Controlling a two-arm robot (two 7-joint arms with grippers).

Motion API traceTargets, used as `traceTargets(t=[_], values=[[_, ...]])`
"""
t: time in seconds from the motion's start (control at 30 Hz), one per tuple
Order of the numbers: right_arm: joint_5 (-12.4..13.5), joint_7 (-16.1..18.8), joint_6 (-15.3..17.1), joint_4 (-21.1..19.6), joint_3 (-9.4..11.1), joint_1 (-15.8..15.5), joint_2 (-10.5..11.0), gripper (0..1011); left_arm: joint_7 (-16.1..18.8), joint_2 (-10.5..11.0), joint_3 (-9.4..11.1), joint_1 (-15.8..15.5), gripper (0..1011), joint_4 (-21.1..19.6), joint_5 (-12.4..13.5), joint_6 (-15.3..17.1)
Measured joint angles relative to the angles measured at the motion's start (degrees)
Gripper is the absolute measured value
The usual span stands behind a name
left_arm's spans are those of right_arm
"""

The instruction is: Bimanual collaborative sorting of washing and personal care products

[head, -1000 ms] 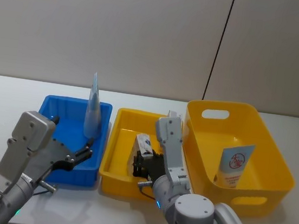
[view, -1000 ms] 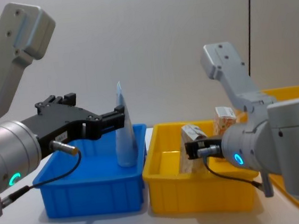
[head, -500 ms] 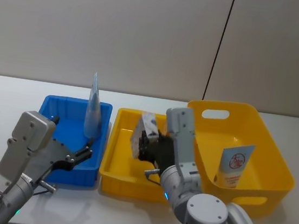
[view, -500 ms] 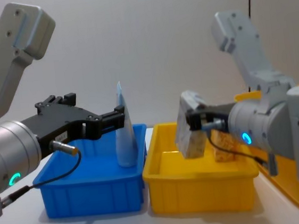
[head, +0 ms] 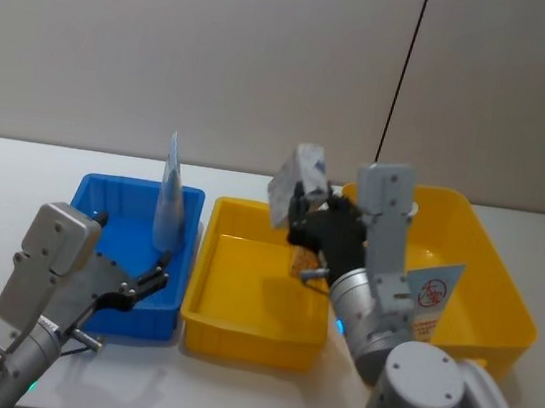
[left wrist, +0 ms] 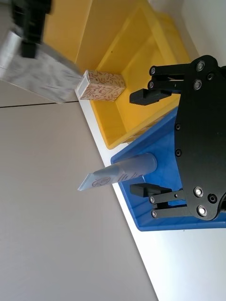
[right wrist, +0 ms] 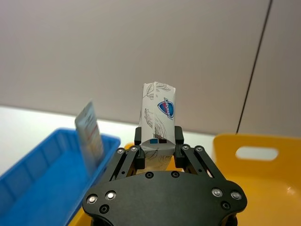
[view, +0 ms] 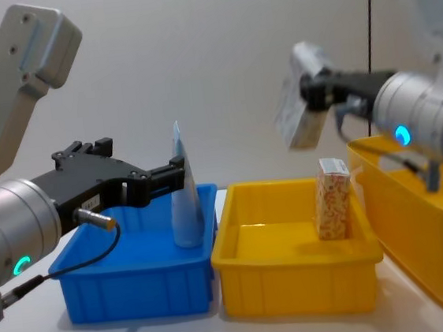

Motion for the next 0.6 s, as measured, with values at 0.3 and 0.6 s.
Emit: traceTargets(t=[0.3,0.6], values=[[0.00,-0.82,-4.25,-4.48,3.56,-0.61,1.35,301,0.00,0.00,0.00,0.00,1001,0.00,0.00,0.00],[-1.22,-3.45,-6.54,-7.85,7.59,-1.39,2.58,300,0.00,0.00,0.00,0.00,1001,0.00,0.00,0.00]])
